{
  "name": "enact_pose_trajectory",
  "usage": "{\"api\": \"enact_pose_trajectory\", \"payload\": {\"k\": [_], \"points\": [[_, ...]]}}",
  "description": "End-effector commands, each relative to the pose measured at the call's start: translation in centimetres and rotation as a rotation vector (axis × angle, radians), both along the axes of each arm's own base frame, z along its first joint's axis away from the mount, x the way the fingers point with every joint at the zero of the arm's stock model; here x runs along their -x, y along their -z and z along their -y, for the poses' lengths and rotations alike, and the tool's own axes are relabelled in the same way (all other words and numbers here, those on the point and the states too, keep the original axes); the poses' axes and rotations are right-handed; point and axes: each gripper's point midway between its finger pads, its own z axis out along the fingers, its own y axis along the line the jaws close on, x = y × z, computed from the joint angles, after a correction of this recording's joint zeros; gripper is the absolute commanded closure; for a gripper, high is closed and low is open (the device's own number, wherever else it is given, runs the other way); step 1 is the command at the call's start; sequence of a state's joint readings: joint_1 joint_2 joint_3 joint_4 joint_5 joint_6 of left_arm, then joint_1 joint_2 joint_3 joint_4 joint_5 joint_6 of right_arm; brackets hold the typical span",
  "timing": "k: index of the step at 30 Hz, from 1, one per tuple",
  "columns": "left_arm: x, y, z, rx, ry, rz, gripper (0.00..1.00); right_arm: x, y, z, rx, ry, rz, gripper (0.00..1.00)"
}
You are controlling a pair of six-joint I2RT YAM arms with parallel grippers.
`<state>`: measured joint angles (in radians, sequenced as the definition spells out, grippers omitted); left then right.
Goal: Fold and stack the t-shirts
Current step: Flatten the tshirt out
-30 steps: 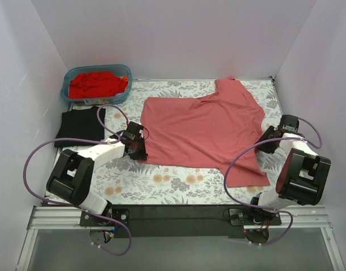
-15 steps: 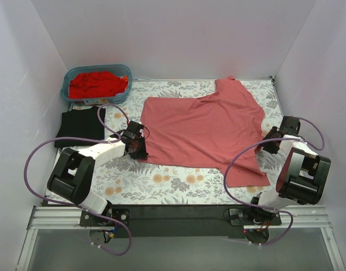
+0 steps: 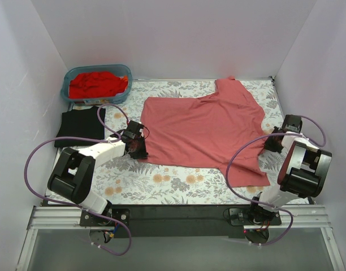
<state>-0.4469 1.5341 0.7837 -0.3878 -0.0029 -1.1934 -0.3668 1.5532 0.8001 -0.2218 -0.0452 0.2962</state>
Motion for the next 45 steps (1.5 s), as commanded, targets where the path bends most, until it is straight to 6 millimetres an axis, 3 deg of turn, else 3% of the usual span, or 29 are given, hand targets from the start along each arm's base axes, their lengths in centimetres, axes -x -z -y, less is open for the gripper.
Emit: {"api": "enact_pose_trajectory", "payload": {"k": [1, 4, 6, 7, 10, 13, 16, 18, 20, 21, 22, 24, 29, 35, 40, 42, 45], "points": [[2.5, 3.2, -2.2, -0.102, -0.011, -0.118, 0.88, -2.4, -3.5, 5.3, 0.221, 0.016, 0.012, 0.93], [2.5, 3.2, -2.2, -0.102, -0.011, -0.118, 0.89, -3.1, -5.5, 8.3, 0.353, 0.055, -0.012, 0.9], [2.5, 3.2, -2.2, -0.1, -0.012, -0.118, 0.89, -3.2, -6.2, 9.5, 0.411, 0.079, -0.027, 0.8], [2.5, 3.1, -2.2, -0.1, -0.011, -0.114, 0.89, -3.5, -6.9, 9.9, 0.425, 0.093, -0.019, 0.61], [2.5, 3.1, -2.2, -0.099, -0.012, -0.115, 0.89, -4.1, -7.9, 9.8, 0.413, 0.1, 0.002, 0.44], [2.4, 3.0, -2.1, -0.097, -0.008, -0.112, 0.89, -3.9, -8.4, 7.9, 0.352, 0.072, 0.009, 0.43], [2.3, 2.9, -2.1, -0.095, -0.009, -0.108, 0.89, -3.2, -8.2, 4.0, 0.25, 0.005, 0.024, 0.44], [2.3, 2.8, -2.1, -0.098, -0.01, -0.105, 0.89, -1.8, -6.8, 0.5, 0.136, -0.053, 0.014, 0.44], [2.3, 2.8, -2.1, -0.096, -0.012, -0.103, 0.88, -0.6, -7.0, -1.9, 0.046, -0.074, 0.05, 0.46], [2.3, 2.8, -2.2, -0.098, -0.014, -0.103, 0.88, 1.3, -5.3, -2.9, 0.016, -0.082, 0.005, 0.46], [2.3, 2.8, -2.2, -0.096, -0.013, -0.104, 0.87, 1.9, -5.6, -3.5, 0.004, -0.093, 0.024, 0.47], [2.2, 2.7, -2.1, -0.096, -0.013, -0.097, 0.87, 4.0, -4.1, -5.5, -0.07, -0.131, -0.002, 0.48], [2.0, 2.5, -2.3, -0.105, -0.022, -0.088, 0.87, 6.2, -2.8, -10.0, -0.193, -0.255, -0.031, 0.48], [2.0, 2.4, -3.0, -0.122, -0.057, -0.079, 0.87, 6.3, -1.9, -10.3, -0.173, -0.262, -0.065, 0.48], [1.1, 0.8, -4.1, -0.121, -0.145, -0.009, 0.87, 5.2, -3.5, -11.1, -0.101, -0.324, -0.033, 0.48], [0.6, 0.1, -4.2, -0.092, -0.181, 0.016, 0.85, 5.4, -3.5, -11.4, -0.098, -0.34, -0.049, 0.48], [1.2, 0.7, -4.1, -0.067, -0.194, -0.021, 0.85, 6.5, -2.3, -11.5, -0.095, -0.349, -0.095, 0.48]]}}
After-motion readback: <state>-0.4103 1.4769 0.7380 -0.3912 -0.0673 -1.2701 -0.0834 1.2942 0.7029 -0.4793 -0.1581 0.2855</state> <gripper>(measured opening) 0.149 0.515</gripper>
